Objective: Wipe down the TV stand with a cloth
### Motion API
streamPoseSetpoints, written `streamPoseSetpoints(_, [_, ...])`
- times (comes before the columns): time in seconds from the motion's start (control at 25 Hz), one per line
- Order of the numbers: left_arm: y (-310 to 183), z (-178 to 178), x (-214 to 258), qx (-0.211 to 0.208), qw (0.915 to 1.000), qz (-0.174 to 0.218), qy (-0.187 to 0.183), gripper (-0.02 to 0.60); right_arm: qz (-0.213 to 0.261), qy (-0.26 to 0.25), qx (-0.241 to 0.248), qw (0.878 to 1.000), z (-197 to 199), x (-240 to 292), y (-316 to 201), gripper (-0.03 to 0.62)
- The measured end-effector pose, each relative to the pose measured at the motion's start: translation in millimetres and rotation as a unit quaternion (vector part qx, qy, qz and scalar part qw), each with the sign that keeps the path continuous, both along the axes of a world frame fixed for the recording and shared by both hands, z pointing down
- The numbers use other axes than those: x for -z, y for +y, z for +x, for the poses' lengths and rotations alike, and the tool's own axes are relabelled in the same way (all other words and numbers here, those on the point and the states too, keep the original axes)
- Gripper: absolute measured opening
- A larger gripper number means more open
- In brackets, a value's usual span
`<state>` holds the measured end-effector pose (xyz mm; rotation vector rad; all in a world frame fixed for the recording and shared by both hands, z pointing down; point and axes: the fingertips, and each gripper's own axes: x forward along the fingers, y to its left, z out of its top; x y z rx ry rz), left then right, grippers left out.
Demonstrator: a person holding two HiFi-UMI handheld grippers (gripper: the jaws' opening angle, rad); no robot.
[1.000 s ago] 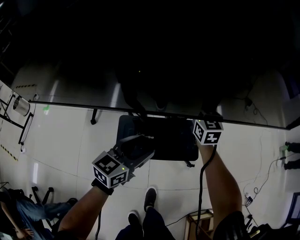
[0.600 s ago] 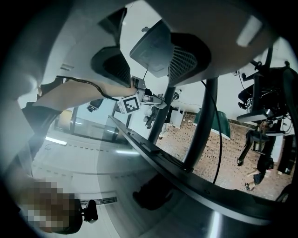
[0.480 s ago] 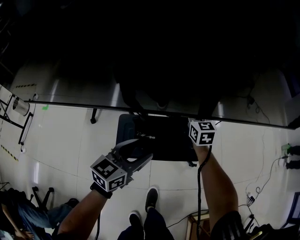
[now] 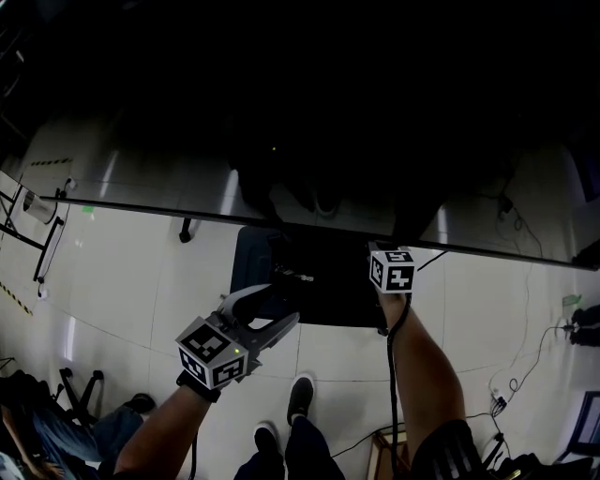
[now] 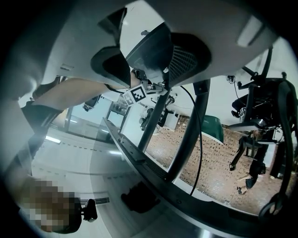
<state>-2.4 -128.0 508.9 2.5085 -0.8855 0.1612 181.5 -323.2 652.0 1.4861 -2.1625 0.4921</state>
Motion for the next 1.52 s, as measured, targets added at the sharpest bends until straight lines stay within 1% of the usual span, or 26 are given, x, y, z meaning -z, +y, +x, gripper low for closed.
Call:
streamPoseSetpoints(0.16, [-2,-2,-6,0.002,1.0000,-0.002,0.001,0.278,-0.021,0.009,0.003,1.000,0,-17,0,0.054])
streamPoseSetpoints(0.24, [-2,-4,-7,0.003,1.0000,-0.003,0.000,0.278,-0.019,0.005,0.001,1.000,0,-15,0,0.054])
streamPoseSetpoints(0.36, [0,-9,-5,0.005,1.0000,0.000,-0.002,0.278,-0.003,-0.018,0.009,1.000,-9,4,10,0.054])
streamPoseSetpoints(0.48, [5,-16,-2,0.009,0.9999,0.004,-0.005,0.278,0.020,-0.046,0.041,0.998,-32,35,31,0.054])
streamPoseSetpoints(0.6, [12,-23,3,0.013,0.9998,0.009,-0.010,0.278,0.039,-0.062,0.074,0.995,-60,66,53,0.054])
streamPoseSetpoints(0.72, [21,-34,6,0.020,0.9995,0.014,-0.022,0.278,0.046,-0.086,0.107,0.989,-97,92,78,0.054])
streamPoseSetpoints(0.8, [26,-43,5,0.024,0.9985,0.021,-0.043,0.279,0.042,-0.114,0.137,0.983,-127,108,100,0.054])
streamPoseSetpoints(0.88, [27,-52,3,0.024,0.9964,0.036,-0.073,0.282,0.033,-0.149,0.172,0.973,-158,123,125,0.054])
streamPoseSetpoints(1.04, [26,-61,3,0.008,0.9878,0.075,-0.137,0.292,-0.007,-0.207,0.225,0.952,-208,143,170,0.055])
streamPoseSetpoints(1.12, [27,-58,3,-0.007,0.9830,0.092,-0.159,0.299,-0.029,-0.227,0.249,0.941,-225,148,188,0.057])
streamPoseSetpoints(1.2, [28,-55,3,-0.021,0.9792,0.106,-0.172,0.307,-0.046,-0.238,0.270,0.932,-239,151,200,0.058])
streamPoseSetpoints(1.32, [29,-50,3,-0.032,0.9722,0.132,-0.190,0.304,-0.064,-0.240,0.284,0.926,-249,151,208,0.066])
streamPoseSetpoints(1.4, [28,-51,2,-0.033,0.9699,0.144,-0.193,0.277,-0.077,-0.254,0.283,0.922,-252,150,207,0.066])
streamPoseSetpoints(1.52, [26,-50,-2,-0.044,0.9665,0.156,-0.199,0.225,-0.096,-0.278,0.287,0.912,-258,150,205,0.075])
